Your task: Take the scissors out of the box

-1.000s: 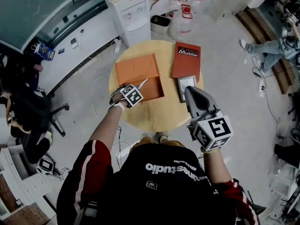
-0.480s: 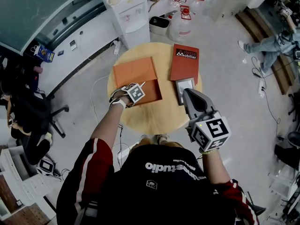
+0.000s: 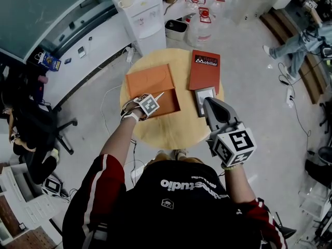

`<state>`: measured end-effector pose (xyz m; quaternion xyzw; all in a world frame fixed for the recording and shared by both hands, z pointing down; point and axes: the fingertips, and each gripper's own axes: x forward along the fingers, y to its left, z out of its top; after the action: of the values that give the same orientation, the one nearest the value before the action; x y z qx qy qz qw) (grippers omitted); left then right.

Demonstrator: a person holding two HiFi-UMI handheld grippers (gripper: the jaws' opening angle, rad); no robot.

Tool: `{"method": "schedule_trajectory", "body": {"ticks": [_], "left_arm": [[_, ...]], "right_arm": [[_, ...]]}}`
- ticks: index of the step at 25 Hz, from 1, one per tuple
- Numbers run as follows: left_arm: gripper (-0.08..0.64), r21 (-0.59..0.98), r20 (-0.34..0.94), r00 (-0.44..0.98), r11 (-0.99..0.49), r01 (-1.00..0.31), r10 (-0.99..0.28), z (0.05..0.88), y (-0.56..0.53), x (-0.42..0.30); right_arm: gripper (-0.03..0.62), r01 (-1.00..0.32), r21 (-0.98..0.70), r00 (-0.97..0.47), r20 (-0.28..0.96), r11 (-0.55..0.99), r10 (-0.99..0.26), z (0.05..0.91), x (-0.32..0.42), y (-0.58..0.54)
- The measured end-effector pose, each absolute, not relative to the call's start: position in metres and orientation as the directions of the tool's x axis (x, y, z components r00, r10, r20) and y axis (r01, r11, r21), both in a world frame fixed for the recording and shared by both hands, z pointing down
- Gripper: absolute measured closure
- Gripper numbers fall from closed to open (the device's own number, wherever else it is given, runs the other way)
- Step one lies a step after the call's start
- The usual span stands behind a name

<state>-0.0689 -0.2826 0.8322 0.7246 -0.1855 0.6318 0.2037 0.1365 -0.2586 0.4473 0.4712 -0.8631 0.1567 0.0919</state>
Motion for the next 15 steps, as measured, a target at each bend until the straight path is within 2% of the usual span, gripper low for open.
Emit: {"method": "schedule_trajectory", "body": {"ticks": [15], "left_arm": [[0.466, -0.011, 0.951, 0.268, -0.886, -0.463, -0.152, 0.807, -0.271, -0.054]], "right_arm": [[0.565, -0.830, -0.211, -0.557, 0.285, 0.516, -0.780, 0.434, 0.105, -0.245]]}}
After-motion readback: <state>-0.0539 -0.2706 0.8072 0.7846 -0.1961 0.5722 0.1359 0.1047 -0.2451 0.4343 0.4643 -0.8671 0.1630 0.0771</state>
